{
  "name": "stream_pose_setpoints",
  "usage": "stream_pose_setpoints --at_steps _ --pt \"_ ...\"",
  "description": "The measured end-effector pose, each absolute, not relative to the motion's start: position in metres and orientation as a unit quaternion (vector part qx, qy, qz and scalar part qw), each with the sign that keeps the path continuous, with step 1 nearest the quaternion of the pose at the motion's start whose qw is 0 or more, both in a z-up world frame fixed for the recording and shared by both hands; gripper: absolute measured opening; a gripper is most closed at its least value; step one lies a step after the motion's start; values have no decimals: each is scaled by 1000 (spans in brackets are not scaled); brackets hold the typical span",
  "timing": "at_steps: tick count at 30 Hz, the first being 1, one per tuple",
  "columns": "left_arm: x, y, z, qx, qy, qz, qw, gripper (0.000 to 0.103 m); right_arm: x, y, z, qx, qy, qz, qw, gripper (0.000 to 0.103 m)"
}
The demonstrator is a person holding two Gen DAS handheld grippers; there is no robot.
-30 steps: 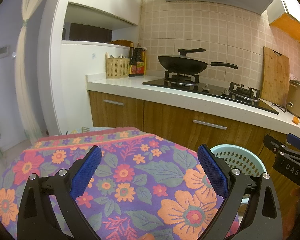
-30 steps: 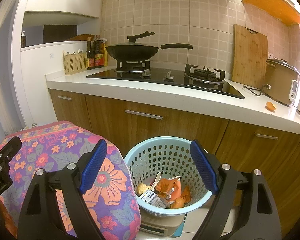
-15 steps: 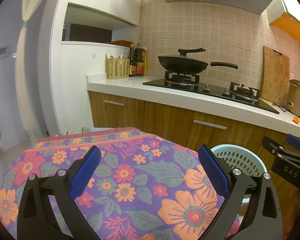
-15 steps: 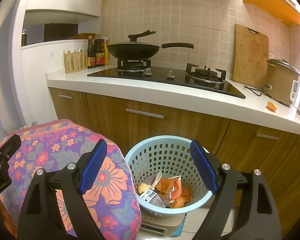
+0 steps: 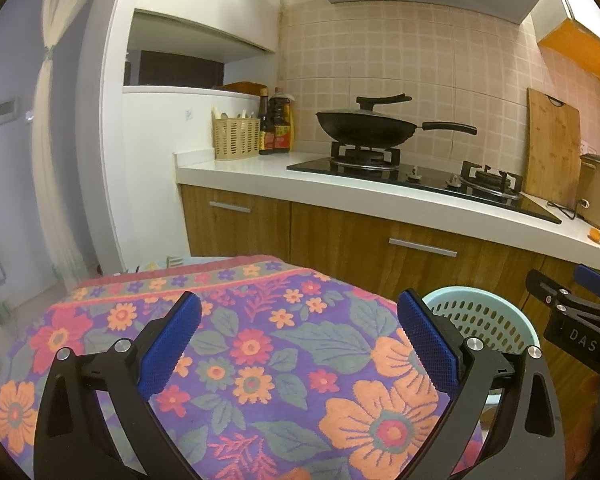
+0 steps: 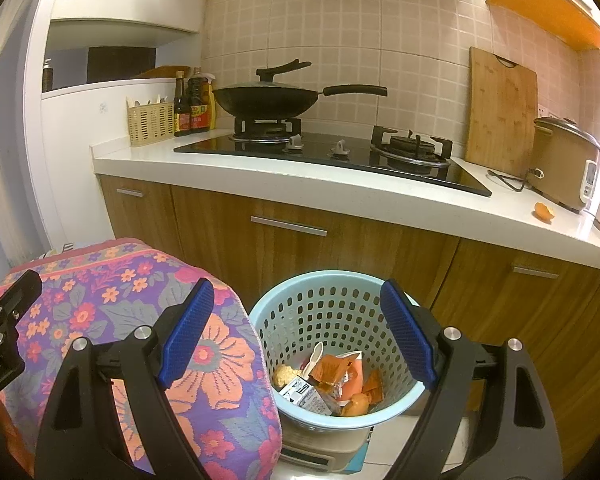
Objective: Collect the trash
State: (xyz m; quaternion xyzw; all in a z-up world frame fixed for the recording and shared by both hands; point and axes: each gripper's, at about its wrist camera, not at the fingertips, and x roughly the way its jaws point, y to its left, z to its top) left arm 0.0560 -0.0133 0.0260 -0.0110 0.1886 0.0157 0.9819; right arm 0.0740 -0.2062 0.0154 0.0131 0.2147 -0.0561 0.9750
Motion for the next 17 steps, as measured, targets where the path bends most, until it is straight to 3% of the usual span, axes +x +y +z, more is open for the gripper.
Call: stream_pose_setpoints --at_steps 17 --pt "55 -12 27 -22 183 29 982 95 72 -206 22 14 205 -57 977 81"
